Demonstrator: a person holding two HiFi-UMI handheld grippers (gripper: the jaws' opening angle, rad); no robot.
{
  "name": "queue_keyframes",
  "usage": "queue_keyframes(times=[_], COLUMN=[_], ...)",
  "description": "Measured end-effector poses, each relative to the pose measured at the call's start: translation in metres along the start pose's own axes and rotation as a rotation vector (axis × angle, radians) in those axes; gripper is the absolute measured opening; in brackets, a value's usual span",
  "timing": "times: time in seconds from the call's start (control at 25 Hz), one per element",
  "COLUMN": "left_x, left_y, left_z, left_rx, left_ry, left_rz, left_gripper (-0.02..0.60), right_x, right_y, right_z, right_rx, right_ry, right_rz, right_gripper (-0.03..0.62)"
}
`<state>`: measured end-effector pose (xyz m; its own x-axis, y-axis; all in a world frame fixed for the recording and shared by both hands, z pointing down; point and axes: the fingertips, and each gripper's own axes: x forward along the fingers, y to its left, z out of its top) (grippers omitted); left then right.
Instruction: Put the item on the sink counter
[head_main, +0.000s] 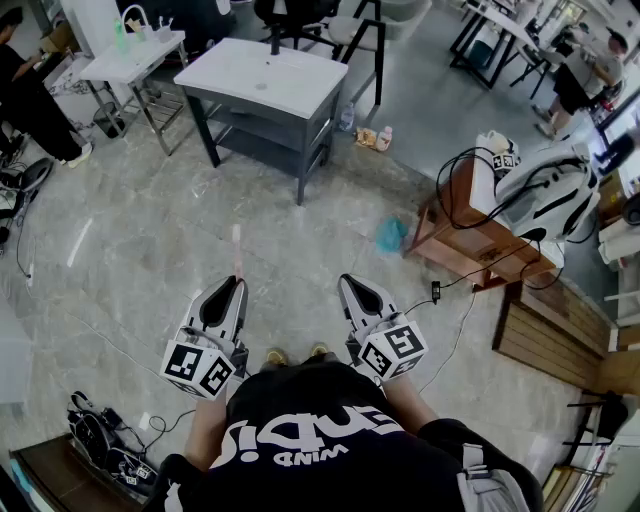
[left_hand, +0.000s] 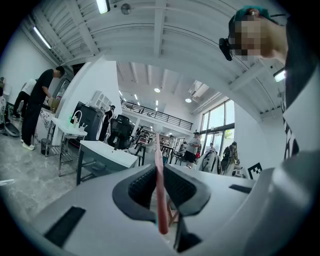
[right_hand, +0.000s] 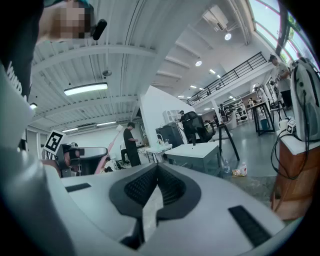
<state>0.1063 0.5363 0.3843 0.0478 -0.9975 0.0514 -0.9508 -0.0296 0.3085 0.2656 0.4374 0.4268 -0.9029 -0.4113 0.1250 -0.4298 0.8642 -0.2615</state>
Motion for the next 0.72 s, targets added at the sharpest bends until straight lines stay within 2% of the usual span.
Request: queue_keyframes(times=[0.32, 0.72], left_x=[-0.003, -0.016], left_y=[0.009, 0.035], left_z=[0.001, 0.004], left_rx=[-0.007, 0.019], left_ry=[-0.004, -0.009], left_rz=[-0.014, -0.064], left_gripper=[0.063, 0.063], right_x=[0.002, 0.016], right_y=[0.012, 0.044], right_z=[0.001, -0.006], right_rx=[0.001, -0.026], right_ry=[-0.021, -0.046], right_rz=[0.012, -0.043], right_gripper=[0.018, 0.018])
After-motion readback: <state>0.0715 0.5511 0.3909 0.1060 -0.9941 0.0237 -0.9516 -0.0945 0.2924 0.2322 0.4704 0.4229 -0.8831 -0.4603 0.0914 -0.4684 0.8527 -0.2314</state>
